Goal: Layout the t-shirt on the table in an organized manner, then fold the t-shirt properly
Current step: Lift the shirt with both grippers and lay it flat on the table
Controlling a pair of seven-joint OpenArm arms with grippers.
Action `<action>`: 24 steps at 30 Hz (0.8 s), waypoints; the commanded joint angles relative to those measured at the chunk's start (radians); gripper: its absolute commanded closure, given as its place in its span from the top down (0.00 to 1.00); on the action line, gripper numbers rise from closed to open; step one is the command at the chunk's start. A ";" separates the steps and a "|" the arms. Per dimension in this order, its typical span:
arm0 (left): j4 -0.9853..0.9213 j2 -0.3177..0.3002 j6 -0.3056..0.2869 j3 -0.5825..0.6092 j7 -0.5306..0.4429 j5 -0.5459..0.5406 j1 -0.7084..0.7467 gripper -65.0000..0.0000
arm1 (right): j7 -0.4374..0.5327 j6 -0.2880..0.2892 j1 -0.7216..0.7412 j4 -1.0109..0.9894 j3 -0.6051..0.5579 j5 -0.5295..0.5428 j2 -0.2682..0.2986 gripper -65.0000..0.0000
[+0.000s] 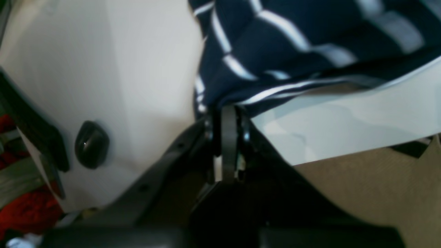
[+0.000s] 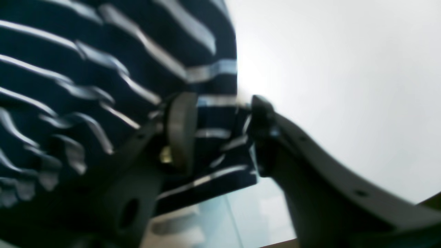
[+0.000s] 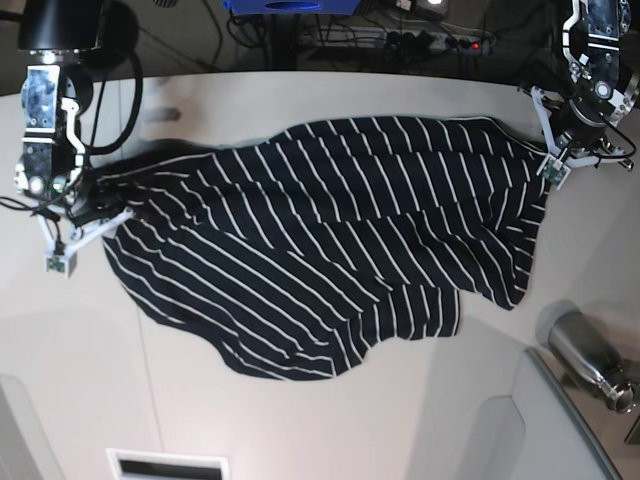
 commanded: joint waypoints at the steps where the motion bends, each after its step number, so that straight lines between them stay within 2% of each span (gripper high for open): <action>1: 0.038 -0.011 0.007 -0.009 -0.011 0.004 0.009 0.00 | 0.019 0.002 0.007 0.065 0.017 -0.003 -0.001 0.42; 2: 0.056 -0.011 0.007 -0.009 -0.011 0.004 0.023 0.03 | 0.021 0.005 0.001 0.113 0.022 -0.003 -0.008 0.42; 5: 0.111 -0.011 0.007 -0.009 -0.011 0.002 0.039 0.35 | 0.053 0.005 0.004 0.199 -0.034 -0.003 -0.004 0.42; 7: 0.131 -0.011 0.007 -0.009 -0.011 0.002 0.056 0.51 | 0.067 0.006 0.046 0.185 -0.103 -0.003 0.013 0.42; 9: 0.138 -0.011 0.007 -0.009 -0.011 0.002 0.064 0.59 | 0.073 0.035 0.101 0.122 -0.181 -0.002 0.033 0.42; 12: 0.142 -0.007 0.007 -0.032 -0.011 -0.004 0.079 0.59 | 0.075 0.118 0.196 -0.002 -0.244 -0.002 0.035 0.40; 13: 0.144 0.003 0.007 -0.057 -0.011 -0.004 0.087 0.59 | 0.078 0.140 0.227 -0.045 -0.255 -0.002 0.033 0.35; 16: 0.142 0.065 0.007 -0.163 -0.014 -0.005 0.058 0.58 | 0.135 0.201 0.328 -0.202 -0.293 -0.002 0.033 0.07; 17: 0.139 0.082 0.007 -0.195 -0.014 -0.005 0.041 0.58 | 0.155 0.215 0.360 -0.266 -0.305 -0.002 0.033 0.01; 19: 0.138 0.111 0.007 -0.245 -0.014 -0.005 0.012 0.56 | 0.191 0.232 0.428 -0.409 -0.330 -0.002 0.032 0.01; 20: 0.136 0.121 0.007 -0.265 -0.014 -0.005 0.000 0.50 | 0.213 0.238 0.465 -0.486 -0.342 -0.002 0.027 0.02; 21: 0.136 0.132 0.007 -0.282 -0.014 -0.005 -0.013 0.39 | 0.237 0.241 0.495 -0.562 -0.353 -0.002 0.016 0.02; 24: 0.136 0.161 0.007 -0.324 -0.014 -0.005 -0.042 0.01 | 0.297 0.269 0.563 -0.740 -0.356 -0.003 0.005 0.02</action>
